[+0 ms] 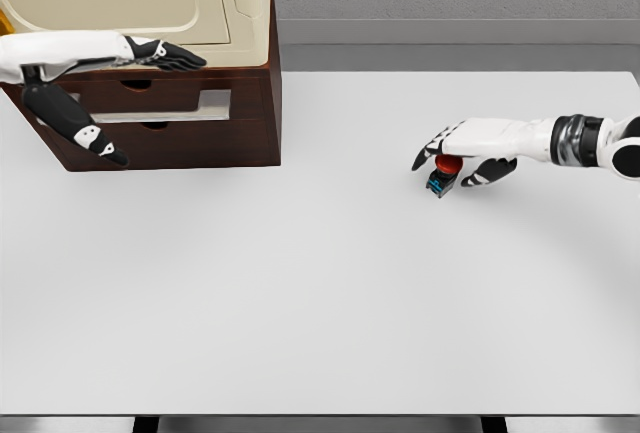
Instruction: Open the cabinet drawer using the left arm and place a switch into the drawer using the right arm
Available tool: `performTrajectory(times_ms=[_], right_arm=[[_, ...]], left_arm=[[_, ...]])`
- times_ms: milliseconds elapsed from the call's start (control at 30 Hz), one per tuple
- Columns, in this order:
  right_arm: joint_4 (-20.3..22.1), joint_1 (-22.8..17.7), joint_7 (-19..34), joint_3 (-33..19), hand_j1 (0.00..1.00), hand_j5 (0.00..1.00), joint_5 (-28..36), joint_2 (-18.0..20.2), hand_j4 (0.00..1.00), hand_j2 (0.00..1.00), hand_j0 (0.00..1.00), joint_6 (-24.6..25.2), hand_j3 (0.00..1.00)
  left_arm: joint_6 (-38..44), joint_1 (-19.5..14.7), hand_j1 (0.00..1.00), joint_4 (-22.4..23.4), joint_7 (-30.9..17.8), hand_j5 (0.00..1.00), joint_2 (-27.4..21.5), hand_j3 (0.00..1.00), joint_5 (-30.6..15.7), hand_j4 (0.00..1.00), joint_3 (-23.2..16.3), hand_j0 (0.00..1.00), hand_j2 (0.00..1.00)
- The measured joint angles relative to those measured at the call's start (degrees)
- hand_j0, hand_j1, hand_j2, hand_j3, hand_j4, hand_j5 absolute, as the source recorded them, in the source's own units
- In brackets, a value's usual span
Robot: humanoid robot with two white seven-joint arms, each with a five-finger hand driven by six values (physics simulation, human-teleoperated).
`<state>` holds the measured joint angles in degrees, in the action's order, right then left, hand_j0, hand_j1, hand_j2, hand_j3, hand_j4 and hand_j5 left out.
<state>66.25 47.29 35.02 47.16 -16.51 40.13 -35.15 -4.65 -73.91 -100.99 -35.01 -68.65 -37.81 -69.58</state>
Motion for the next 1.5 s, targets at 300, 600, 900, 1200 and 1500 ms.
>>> performTrajectory(times_ms=[300,600,900,1200,1500], right_arm=[[-0.1,0.0,0.0,0.0,0.69,0.69,0.0,0.1,0.69,0.69,0.69,0.0,0.69],[-0.1,-0.1,-0.1,0.1,0.59,0.59,0.3,0.1,0.59,0.59,0.59,0.2,0.59],[-0.1,0.0,-0.1,0.3,0.53,0.53,0.2,0.0,0.53,0.53,0.53,0.1,0.53],[0.0,0.2,-0.1,0.3,0.51,0.51,0.2,0.0,0.51,0.51,0.51,0.1,0.51],[0.6,0.8,0.0,0.1,0.51,0.51,0.1,0.0,0.51,0.51,0.51,0.0,0.51]], left_arm=[[8.3,0.9,1.00,0.0,0.0,1.00,-1.1,1.00,0.0,1.00,0.0,1.00,1.00],[9.1,2.2,1.00,0.2,0.0,1.00,-1.0,1.00,0.3,1.00,0.3,1.00,1.00],[9.5,2.6,1.00,1.4,0.0,1.00,-0.3,1.00,1.4,1.00,0.3,1.00,1.00],[9.5,3.4,1.00,3.5,0.0,1.00,0.5,1.00,1.8,1.00,0.3,1.00,1.00],[9.6,4.3,1.00,4.8,0.0,1.00,0.8,1.00,1.8,1.00,0.3,1.00,1.00]])
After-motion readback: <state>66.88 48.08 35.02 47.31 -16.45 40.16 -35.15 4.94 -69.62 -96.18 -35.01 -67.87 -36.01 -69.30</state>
